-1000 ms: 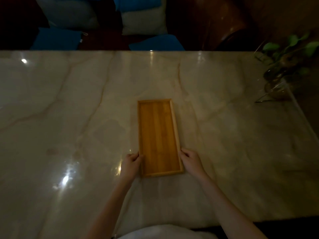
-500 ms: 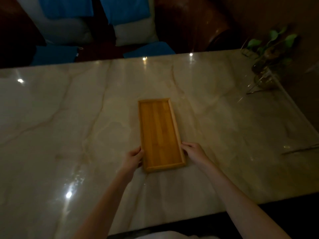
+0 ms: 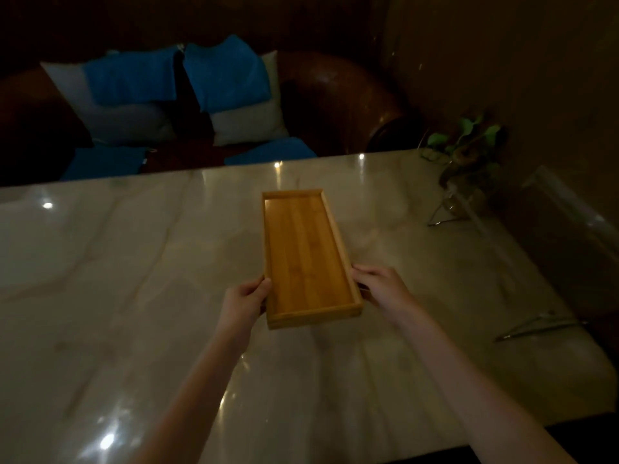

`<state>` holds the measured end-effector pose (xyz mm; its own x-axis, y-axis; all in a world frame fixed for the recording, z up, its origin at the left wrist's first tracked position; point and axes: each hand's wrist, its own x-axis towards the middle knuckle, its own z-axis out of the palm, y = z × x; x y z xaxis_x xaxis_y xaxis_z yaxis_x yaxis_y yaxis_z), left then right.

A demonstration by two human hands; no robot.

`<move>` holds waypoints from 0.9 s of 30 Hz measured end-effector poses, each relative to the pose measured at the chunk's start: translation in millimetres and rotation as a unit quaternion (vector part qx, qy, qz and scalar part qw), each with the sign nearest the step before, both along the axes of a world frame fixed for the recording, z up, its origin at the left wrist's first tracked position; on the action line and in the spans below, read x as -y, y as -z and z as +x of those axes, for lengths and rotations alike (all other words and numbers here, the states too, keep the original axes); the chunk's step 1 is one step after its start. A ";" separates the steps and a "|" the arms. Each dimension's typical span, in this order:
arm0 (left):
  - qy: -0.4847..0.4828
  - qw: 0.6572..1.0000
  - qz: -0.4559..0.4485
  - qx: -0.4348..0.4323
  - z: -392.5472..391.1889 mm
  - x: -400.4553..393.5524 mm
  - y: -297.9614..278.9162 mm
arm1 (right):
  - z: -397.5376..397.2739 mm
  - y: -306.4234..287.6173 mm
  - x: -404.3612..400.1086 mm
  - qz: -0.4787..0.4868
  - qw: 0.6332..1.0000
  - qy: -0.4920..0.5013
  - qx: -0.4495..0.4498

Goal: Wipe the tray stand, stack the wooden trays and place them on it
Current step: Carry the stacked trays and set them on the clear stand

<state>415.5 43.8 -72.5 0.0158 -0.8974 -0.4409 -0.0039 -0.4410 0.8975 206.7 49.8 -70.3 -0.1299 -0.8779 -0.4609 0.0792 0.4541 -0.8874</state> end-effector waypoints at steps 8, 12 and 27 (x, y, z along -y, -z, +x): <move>0.015 0.998 -0.055 -0.030 -133.0 -5.0 -65.9 | -139.7 -70.2 -7.2 -0.069 0.996 -0.008 -0.053; 0.043 0.996 -0.076 -0.033 -200.0 -13.0 -81.4 | -207.1 -84.4 -24.6 -0.073 0.995 0.019 -0.065; 0.094 0.995 -0.019 -0.028 -361.0 -49.4 -61.2 | -358.0 -73.5 -83.0 -0.006 0.994 0.096 -0.059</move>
<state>54.5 93.2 -11.3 -0.1767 -0.8986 -0.4017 -0.0331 -0.4025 0.9148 -151.3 132.8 3.2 -0.3474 -0.8376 -0.4216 0.0577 0.4296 -0.9011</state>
